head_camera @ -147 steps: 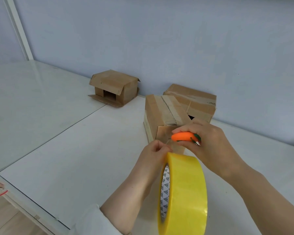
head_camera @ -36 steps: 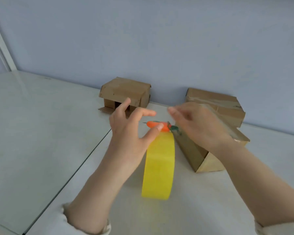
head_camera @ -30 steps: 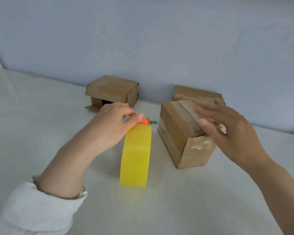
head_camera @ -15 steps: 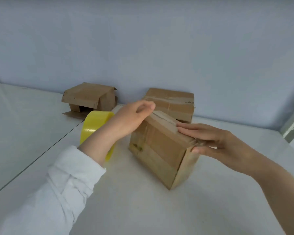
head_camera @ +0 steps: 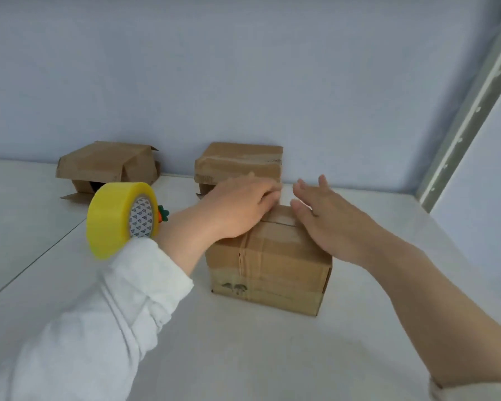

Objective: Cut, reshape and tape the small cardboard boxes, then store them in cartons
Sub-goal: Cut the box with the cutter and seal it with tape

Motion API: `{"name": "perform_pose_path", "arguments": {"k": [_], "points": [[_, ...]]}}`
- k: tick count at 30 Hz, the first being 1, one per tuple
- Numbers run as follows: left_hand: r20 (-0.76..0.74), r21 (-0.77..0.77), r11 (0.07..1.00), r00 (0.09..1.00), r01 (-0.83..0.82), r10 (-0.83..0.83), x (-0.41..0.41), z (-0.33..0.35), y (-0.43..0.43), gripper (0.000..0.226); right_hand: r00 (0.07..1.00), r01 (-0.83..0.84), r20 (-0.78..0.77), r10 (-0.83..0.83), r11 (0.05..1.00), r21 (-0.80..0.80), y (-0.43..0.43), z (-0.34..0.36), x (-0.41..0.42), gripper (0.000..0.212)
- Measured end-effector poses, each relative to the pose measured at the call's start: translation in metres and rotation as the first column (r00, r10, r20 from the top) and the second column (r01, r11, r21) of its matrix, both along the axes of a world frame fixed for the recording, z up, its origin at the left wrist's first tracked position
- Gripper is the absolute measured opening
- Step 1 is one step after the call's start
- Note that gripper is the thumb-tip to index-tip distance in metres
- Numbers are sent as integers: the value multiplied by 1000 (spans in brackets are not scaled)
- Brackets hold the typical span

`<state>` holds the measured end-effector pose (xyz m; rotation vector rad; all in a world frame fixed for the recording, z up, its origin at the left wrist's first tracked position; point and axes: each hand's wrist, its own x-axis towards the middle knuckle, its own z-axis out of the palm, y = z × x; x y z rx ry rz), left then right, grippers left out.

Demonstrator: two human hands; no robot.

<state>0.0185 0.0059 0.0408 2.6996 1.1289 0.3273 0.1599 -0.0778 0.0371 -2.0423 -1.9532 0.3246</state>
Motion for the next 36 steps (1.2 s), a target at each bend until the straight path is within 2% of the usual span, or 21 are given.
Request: {"name": "perform_pose_path", "arguments": {"k": [2,5,9,13,14,15,16,17,18,19,20,23,24,26,27,29,31,33,34,36], "points": [[-75,-131,991,997,-42,33,4,-10,8,45,998,18,53,-14,997,-77,8,-7,-5,52],[-136,-86,995,990,-55,43,9,-16,11,44,994,56,101,-44,991,-118,11,-10,-5,53],[-54,-86,995,998,-46,41,4,-15,13,44,997,58,51,-52,990,-132,7,-3,-7,56],[-75,-49,998,996,-42,39,7,-22,14,44,992,107,71,-102,992,-72,7,-10,-10,56],[-10,-69,996,999,-47,46,8,-22,16,46,994,110,29,-109,993,-32,8,-12,-9,56],[140,-138,990,989,-32,51,4,-22,15,50,994,98,-46,-98,995,4,3,-14,-10,55],[357,-251,967,932,39,55,-2,-23,18,52,980,82,-188,-71,995,52,1,-16,-7,55],[578,-356,922,811,154,87,-12,-23,18,52,922,100,-385,-54,990,101,-4,-16,-6,55],[735,-404,873,665,272,133,-24,-24,19,51,801,141,-599,-15,976,164,-10,-19,-1,57],[810,-405,845,567,350,153,-40,-29,14,52,681,166,-731,46,962,215,-22,-24,2,60],[823,-398,832,551,387,137,-55,-39,9,55,622,152,-776,106,956,253,-34,-33,7,66],[696,-461,808,715,367,72,-76,-69,-16,62,621,61,-767,162,966,253,-55,-59,8,80],[667,-484,803,741,347,82,-77,-74,-23,62,618,79,-775,129,971,225,-56,-61,5,79],[669,-493,827,725,270,163,-75,-68,-34,67,614,180,-789,27,969,172,-57,-55,-5,75],[667,-487,846,719,218,198,-73,-59,-38,65,593,253,-803,-50,959,128,-58,-48,-9,70],[611,-484,864,762,142,217,-73,-48,-45,52,501,369,-838,-214,929,-17,-60,-39,-7,52],[517,-544,833,823,104,235,-74,-51,-53,50,473,381,-823,-313,915,-129,-64,-37,-1,45],[474,-644,759,826,91,303,-73,-62,-58,68,441,353,-821,-363,911,-213,-70,-41,-4,46],[468,-699,708,816,104,341,-71,-64,-62,78,427,319,-836,-344,923,-217,-76,-45,-8,52],[535,-745,629,760,220,368,-68,-68,-63,90,467,269,-840,-274,950,-160,-87,-53,-10,87]]}}
